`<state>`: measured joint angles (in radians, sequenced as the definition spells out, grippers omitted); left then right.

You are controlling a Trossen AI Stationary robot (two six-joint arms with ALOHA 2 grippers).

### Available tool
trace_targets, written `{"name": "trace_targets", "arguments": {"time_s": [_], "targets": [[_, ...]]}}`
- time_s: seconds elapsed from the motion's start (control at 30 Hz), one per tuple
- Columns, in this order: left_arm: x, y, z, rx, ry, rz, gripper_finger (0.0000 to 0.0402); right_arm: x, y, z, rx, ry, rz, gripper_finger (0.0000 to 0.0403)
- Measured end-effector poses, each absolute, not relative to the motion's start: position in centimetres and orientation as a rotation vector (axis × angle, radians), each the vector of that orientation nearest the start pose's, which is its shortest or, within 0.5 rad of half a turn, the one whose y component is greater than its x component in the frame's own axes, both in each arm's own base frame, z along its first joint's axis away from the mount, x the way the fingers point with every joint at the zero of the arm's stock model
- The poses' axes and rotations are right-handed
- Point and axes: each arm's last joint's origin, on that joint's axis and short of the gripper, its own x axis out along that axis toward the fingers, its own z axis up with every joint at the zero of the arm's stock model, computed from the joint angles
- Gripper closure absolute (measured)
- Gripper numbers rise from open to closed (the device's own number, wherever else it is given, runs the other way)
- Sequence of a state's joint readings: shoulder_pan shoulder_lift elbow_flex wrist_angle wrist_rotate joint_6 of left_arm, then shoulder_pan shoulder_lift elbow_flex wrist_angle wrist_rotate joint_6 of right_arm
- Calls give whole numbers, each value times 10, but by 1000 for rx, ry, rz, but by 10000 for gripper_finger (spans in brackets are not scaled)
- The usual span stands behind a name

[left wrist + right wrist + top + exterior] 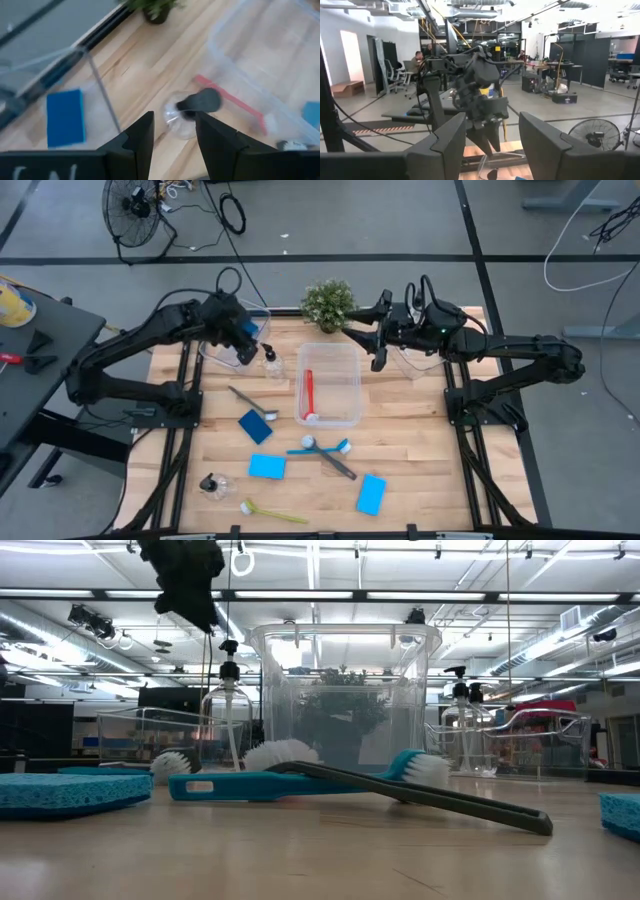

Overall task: Pick & Place Kitchen Sink Supplies
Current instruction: Put the blue sponge in the left transparent bin

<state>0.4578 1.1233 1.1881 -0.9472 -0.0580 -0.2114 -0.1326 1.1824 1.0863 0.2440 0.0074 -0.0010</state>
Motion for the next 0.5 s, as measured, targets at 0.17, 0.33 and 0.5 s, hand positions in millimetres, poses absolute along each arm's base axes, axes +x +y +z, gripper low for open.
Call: {"name": "trace_targets", "arguments": {"time_s": [0.17, 0.33, 0.5], "targets": [[193, 84, 345, -274, 804, 488, 253, 264, -31, 398, -9, -148, -124, 218], [199, 75, 347, -154, 797, 404, 252, 264, -26, 398, -9, -148, -107, 218], [203, 69, 349, 14, 806, 309, 252, 264, -25, 398, -9, -148, -102, 218]]}}
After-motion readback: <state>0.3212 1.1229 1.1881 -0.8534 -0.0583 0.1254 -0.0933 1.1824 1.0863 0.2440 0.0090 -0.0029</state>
